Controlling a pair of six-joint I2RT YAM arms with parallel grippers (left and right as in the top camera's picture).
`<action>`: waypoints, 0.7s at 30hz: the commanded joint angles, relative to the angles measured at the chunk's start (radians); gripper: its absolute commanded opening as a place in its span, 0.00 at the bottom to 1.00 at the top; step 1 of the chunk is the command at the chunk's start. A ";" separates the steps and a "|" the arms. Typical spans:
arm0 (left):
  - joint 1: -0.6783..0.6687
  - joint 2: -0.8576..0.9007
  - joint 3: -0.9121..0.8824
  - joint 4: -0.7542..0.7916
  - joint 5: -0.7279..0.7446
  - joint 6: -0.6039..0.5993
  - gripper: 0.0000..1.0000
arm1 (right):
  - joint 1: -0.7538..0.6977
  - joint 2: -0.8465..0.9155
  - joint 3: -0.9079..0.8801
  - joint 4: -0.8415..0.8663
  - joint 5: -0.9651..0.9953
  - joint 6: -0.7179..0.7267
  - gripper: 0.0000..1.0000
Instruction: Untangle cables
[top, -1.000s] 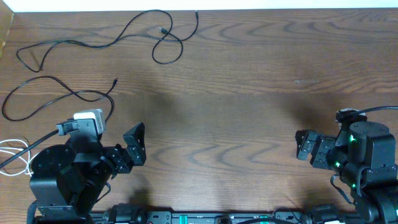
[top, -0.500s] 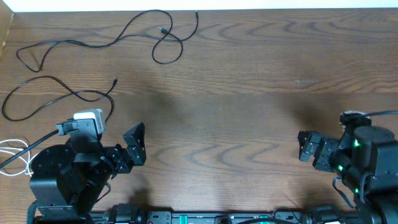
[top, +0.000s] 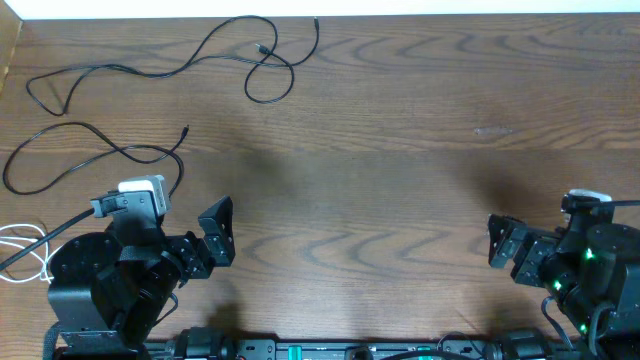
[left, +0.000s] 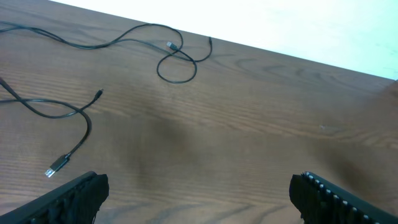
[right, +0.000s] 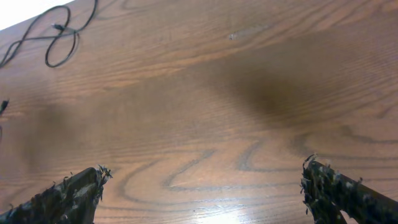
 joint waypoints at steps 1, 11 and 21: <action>-0.003 0.003 0.006 -0.002 -0.014 0.013 0.99 | -0.021 -0.025 -0.003 -0.002 0.012 0.002 0.99; -0.003 0.003 0.006 -0.002 -0.014 0.013 0.99 | -0.068 -0.188 -0.004 -0.079 0.014 -0.026 0.99; -0.003 0.003 0.006 -0.002 -0.014 0.013 0.99 | -0.100 -0.391 -0.252 0.200 0.056 -0.187 0.99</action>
